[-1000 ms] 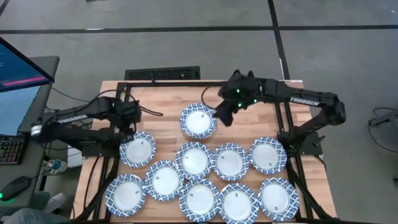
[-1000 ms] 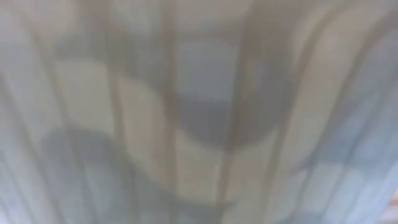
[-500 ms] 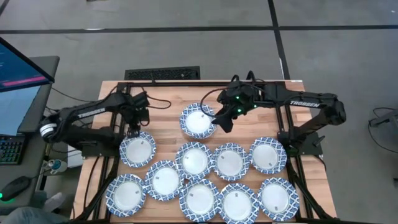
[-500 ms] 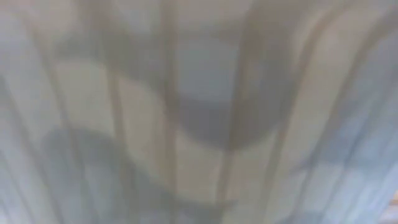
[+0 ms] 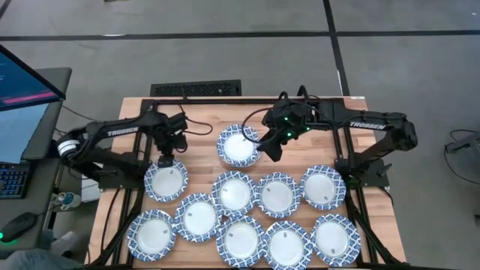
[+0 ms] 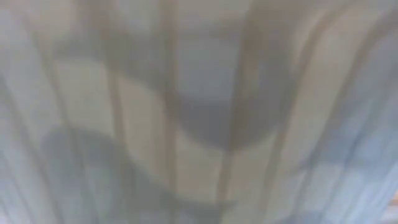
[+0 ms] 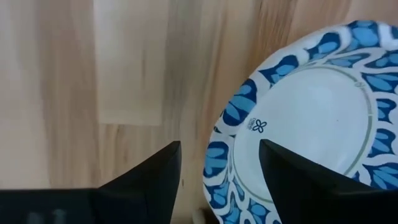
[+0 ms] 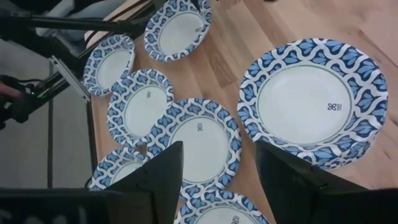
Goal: Nest bowls inside each other
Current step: Stack the white bowl on the stacked white bowls
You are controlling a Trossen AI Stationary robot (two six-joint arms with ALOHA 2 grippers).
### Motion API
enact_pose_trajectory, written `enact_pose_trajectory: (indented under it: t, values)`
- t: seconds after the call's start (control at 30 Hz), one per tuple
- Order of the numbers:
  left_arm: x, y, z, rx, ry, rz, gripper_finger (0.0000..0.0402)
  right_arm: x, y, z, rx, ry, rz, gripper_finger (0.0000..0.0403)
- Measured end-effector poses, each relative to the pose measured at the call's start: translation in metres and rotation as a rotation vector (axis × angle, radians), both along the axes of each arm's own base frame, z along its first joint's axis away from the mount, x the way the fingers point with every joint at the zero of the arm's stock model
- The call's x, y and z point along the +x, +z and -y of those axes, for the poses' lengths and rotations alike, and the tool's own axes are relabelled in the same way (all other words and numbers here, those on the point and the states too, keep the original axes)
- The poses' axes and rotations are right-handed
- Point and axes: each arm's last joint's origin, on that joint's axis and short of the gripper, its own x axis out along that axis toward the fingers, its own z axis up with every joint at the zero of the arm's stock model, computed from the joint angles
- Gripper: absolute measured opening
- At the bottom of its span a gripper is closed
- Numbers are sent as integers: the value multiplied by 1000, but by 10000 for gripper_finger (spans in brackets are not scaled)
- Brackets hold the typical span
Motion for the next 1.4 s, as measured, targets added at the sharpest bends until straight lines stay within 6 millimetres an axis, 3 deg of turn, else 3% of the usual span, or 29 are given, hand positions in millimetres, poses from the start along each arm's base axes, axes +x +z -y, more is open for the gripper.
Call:
enact_pose_trajectory:
  t: [0.27, 0.53, 0.67, 0.87, 1.0, 1.07, 1.17, 1.27, 1.4]
  values:
    - [9, -16, -2, -50, -21, -79, 208, -1, -1, 0, -4, 6, -15, 221]
    - [1, -34, 7, -84, -56, -202, 200, -2, -2, 0, -18, 23, -29, 221]
    - [4, -31, 5, -59, -43, -192, 152, -3, -3, 0, -24, 30, -35, 221]
    - [5, -31, 5, -66, -36, -186, 22, -3, -3, 1, -31, 33, -33, 221]
    - [6, -29, 4, -60, -34, -178, 13, -3, -3, 2, -31, 29, -34, 221]
    - [10, -21, 2, -56, -23, -174, 10, -3, -3, 4, -34, 26, -33, 221]
    - [20, 6, -5, -40, -8, -171, 3, -4, -3, 7, -40, 23, -35, 221]
    - [32, 49, -15, -25, 19, -113, 2, -5, -3, 13, -50, 13, -35, 221]
    - [46, 111, -30, -29, 182, 95, 1, -6, -3, 20, -54, -9, -35, 221]
